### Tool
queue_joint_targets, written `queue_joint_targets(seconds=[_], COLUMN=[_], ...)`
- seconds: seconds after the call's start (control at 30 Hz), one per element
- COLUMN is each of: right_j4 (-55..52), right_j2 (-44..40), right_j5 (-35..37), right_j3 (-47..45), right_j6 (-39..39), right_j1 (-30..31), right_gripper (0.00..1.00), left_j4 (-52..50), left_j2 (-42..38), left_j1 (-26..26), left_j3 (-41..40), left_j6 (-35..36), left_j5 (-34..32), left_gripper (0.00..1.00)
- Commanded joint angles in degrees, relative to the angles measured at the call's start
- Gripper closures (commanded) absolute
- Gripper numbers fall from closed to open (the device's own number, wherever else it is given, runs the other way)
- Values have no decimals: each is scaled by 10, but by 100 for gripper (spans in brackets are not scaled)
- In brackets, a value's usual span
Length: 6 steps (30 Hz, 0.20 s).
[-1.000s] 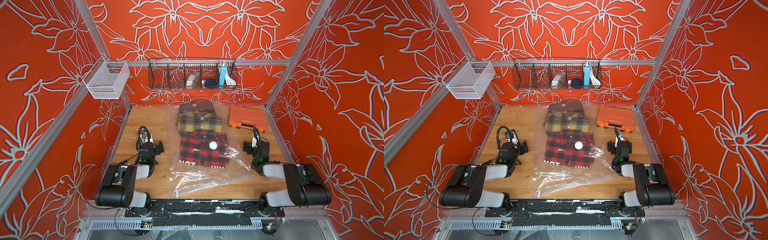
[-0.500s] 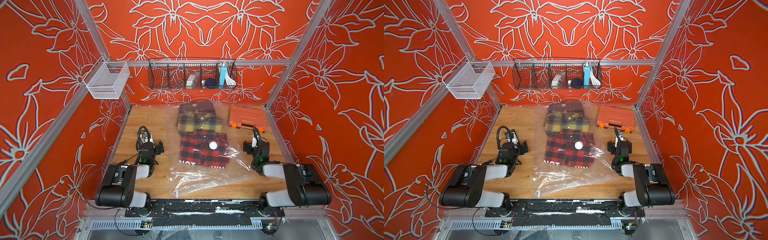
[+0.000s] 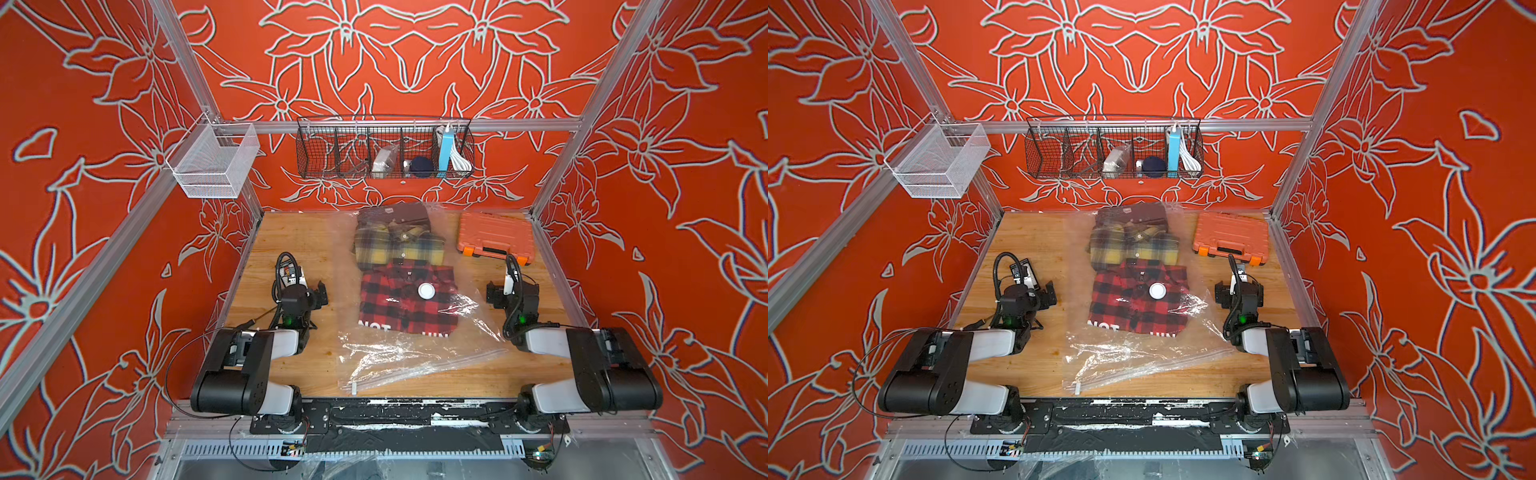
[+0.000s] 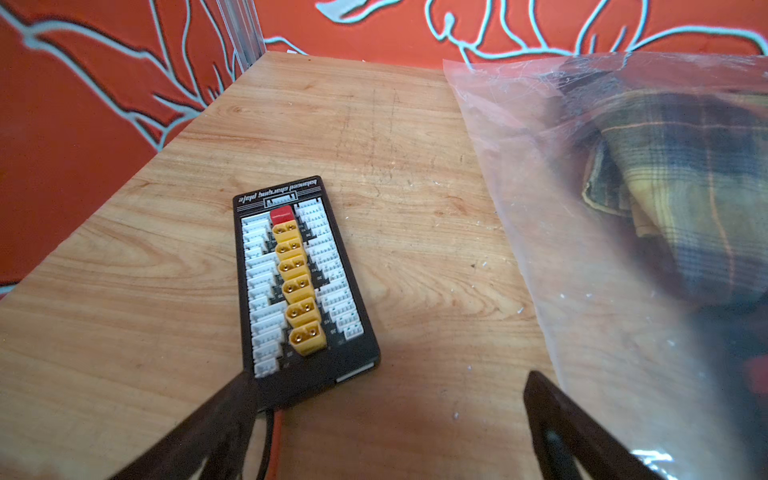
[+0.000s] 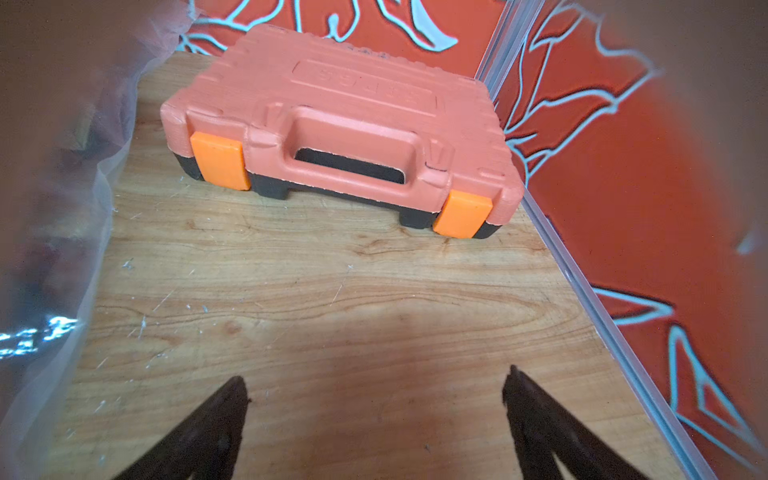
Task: Place the folded shirt into the vacuum bag
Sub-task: Reset both arms
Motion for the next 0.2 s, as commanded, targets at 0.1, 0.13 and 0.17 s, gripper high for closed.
queue_joint_targets(seconds=[0.1,0.13,0.17], right_j4=[3,3,3], right_j2=[-4,-4,-4], right_j5=[-5,-5,-5], right_j3=[13,12,13], right_j6=[5,5,5], right_j1=[-3,-3,-3], right_gripper=[2,2,2], left_j4=[18,18,16], left_j2=[1,2,-1], left_j1=[-22,-21,-18], left_j3=[3,3,3], left_j6=[26,25,23], left_j5=[1,3,8], left_gripper=[1,1,1])
